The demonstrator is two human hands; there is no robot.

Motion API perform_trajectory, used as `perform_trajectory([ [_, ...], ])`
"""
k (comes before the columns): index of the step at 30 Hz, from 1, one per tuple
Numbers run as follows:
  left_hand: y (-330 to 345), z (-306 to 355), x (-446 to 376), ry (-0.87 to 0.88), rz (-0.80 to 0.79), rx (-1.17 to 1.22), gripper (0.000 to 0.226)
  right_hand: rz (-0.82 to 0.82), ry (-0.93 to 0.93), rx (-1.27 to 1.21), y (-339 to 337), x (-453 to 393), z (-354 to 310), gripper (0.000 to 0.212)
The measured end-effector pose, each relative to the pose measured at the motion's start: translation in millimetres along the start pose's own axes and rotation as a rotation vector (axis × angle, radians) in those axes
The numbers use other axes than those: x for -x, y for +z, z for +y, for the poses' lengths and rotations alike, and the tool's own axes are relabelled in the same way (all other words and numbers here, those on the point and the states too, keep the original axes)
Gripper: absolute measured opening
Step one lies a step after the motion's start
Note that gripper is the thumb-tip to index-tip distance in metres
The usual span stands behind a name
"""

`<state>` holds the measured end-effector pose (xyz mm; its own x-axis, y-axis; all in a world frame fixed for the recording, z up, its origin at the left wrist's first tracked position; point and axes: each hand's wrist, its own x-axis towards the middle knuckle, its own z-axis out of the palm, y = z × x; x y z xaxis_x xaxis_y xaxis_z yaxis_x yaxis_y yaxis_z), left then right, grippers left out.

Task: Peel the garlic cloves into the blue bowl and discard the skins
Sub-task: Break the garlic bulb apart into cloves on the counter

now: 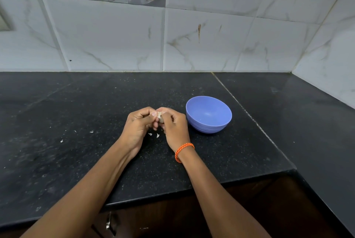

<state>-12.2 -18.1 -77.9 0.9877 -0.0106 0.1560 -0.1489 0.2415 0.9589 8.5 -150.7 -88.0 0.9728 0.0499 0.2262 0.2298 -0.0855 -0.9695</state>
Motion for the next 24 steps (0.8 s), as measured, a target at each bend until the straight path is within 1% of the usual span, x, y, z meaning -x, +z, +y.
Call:
perform_trajectory([
  [3, -0.4, -0.5, -1.2, -0.01, 0.014, -0.002, 0.036, -0.003, 0.015, 0.027, 3.8, -2.6, 5.0, 0.032],
  [9, -2.1, -4.1, -4.5, -0.021, 0.031, -0.015, 0.027, 0.003, 0.036, 0.066, 6.5, -3.5, 5.2, 0.037],
  [11, -2.6, -5.0, -4.8, -0.026, 0.028, -0.018, 0.03, 0.002, 0.052, 0.044, 7.4, -3.8, 2.8, 0.038],
  [14, -4.8, -4.9, -6.0, -0.035, 0.008, 0.002, 0.03, 0.013, 0.111, -0.076, 5.0, -4.2, 0.2, 0.04],
  [16, -9.6, -4.9, -8.9, -0.001, 0.033, -0.105, 0.029, 0.01, 0.134, -0.115, 0.4, -3.8, 2.3, 0.04],
  [19, -21.9, -7.7, -14.9, 0.11, 0.068, -0.507, 0.028, -0.035, 0.11, -0.016, -2.5, -1.5, 6.5, 0.038],
  [22, -27.8, -9.2, -13.7, 0.088, 0.036, -0.638, 0.023, 0.003, 0.092, -0.007, -4.0, -3.2, 7.1, 0.031],
  [24, -26.5, -8.6, -9.9, 0.11, 0.026, -0.715, 0.033, 0.01, 0.115, -0.035, -5.0, -3.9, 5.5, 0.023],
])
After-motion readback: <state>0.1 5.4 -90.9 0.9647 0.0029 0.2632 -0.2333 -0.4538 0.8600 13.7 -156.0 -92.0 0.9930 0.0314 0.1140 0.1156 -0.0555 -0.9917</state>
